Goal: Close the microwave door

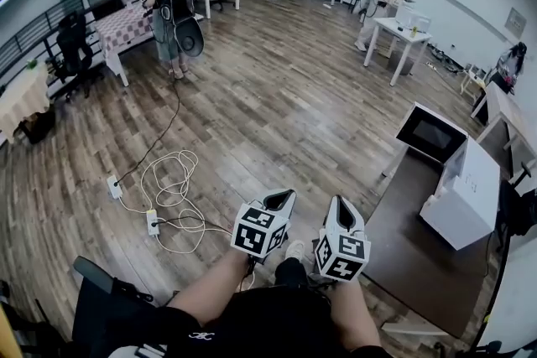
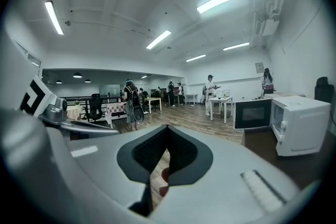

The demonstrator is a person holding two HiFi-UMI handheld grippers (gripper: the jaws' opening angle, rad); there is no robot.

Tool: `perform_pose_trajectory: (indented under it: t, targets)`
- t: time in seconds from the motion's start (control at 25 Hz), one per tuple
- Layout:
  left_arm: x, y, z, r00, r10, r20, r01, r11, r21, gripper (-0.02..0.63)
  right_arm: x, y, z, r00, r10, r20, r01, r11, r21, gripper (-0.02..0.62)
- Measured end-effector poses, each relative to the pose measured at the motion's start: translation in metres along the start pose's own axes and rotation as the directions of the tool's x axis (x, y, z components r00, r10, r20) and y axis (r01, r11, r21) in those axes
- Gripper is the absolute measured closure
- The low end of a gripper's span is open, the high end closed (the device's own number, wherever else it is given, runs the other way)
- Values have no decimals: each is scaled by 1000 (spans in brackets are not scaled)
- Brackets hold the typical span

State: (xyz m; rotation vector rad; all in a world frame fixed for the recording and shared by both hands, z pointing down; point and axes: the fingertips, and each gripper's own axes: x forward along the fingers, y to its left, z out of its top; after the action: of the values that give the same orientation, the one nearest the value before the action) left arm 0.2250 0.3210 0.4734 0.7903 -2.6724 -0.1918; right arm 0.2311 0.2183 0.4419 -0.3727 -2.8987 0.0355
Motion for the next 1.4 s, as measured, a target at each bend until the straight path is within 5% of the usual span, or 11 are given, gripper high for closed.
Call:
perform_pose_trajectory:
  t: [0.56,1.4]
  targets:
    - [78,60,31,999,41,-16,-41,999,27,597,110,-26,19,999,37,18,-37,999,9,592]
    - [340,99,123,993,-48,-105,55,996,65,597,321,-187,71,998,-54,-23,55,996,72,592]
